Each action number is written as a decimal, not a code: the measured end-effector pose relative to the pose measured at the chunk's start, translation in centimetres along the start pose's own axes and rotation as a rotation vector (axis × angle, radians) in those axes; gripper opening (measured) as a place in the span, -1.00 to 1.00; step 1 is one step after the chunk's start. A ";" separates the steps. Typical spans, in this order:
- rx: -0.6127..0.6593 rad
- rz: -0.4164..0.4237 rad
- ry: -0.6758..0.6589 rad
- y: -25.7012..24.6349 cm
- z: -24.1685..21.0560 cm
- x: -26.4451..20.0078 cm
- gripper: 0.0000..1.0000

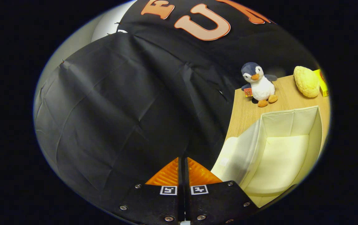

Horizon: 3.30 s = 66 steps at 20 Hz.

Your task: Open the storage box then place both shoes into the box .Put the left shoe in first, then the right shoe, with the right side of both shoes facing outward in a uniform manner.

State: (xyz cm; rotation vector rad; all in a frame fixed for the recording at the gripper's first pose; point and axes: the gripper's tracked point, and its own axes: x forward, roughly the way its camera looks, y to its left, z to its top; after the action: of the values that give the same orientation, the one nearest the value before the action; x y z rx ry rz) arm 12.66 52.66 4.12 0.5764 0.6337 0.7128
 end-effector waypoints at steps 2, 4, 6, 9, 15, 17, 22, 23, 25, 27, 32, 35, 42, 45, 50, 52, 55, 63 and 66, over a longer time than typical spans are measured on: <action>-0.004 -0.002 -0.013 -0.3 0.3 -0.9 -0.77; -0.021 -0.013 -0.037 -0.8 0.7 -2.2 -0.30; -0.036 -0.047 -0.060 -2.0 1.0 -3.7 0.54; -0.043 -0.099 -0.096 -4.3 1.8 -5.9 0.95; -0.051 -0.240 -0.185 -11.9 3.1 -12.9 0.96; -0.044 -0.290 -0.209 -14.6 3.3 -15.5 0.96; -0.038 -0.432 -0.251 -21.7 3.1 -22.3 0.95; -0.045 -0.465 -0.253 -23.2 2.8 -23.7 0.95; -0.062 -0.525 -0.254 -25.9 2.1 -26.0 0.96; -0.090 -0.578 -0.250 -27.5 1.4 -27.9 0.96; -0.149 -0.691 -0.218 -31.8 -0.8 -31.1 0.96; -0.146 -0.733 -0.202 -34.1 -2.1 -32.2 0.96; -0.182 -0.844 -0.113 -39.2 -5.3 -32.5 0.97; -0.202 -0.873 -0.062 -41.2 -6.5 -32.1 0.97; -0.186 -0.892 -0.037 -43.7 -7.5 -30.9 0.97; -0.174 -0.892 -0.025 -44.5 -7.7 -30.4 0.94; -0.167 -0.883 -0.029 -44.9 -7.1 -29.4 0.72; -0.164 -0.887 0.014 -45.8 -7.6 -27.2 0.16; -0.150 -0.898 0.036 -46.0 -8.1 -26.9 -0.22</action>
State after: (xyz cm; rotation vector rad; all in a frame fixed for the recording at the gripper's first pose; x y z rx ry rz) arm 10.00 6.34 -23.32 0.0977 0.7778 -0.0778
